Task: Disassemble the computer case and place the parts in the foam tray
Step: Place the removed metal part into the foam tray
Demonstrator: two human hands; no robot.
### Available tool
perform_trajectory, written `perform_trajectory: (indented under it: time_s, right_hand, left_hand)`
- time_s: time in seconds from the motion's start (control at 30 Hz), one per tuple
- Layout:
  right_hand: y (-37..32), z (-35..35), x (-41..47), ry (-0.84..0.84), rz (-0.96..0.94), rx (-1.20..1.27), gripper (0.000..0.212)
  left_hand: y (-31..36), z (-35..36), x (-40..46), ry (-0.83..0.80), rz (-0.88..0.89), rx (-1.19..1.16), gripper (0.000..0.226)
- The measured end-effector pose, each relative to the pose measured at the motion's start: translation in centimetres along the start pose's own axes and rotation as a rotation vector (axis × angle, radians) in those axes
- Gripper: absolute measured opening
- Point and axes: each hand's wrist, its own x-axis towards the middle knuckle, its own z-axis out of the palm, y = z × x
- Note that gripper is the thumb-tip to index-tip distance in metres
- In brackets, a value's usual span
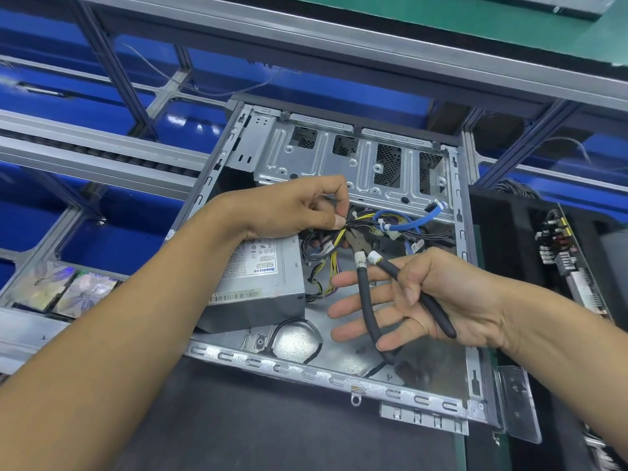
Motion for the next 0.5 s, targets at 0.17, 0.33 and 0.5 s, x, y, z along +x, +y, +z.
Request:
perform_trajectory:
  time_s: [0.17,0.33,0.5]
  right_hand:
    - [0.33,0.18,0.02,-0.026,-0.027,0.036,0.077]
    - [0.44,0.38,0.22,0.068,-0.041,-0.011,0.063]
    - [0.53,0.74,0.33,0.166,-0.091,-0.107,0.048]
  left_hand:
    - [0.16,0.0,-0.12,-0.015,0.01,-0.015,0.009]
    - [0.29,0.11,-0.11,-0.01,0.014,-0.012,0.009]
    - [0.14,0.09,-0.11,-0.007,0.013,-0.028,0.007]
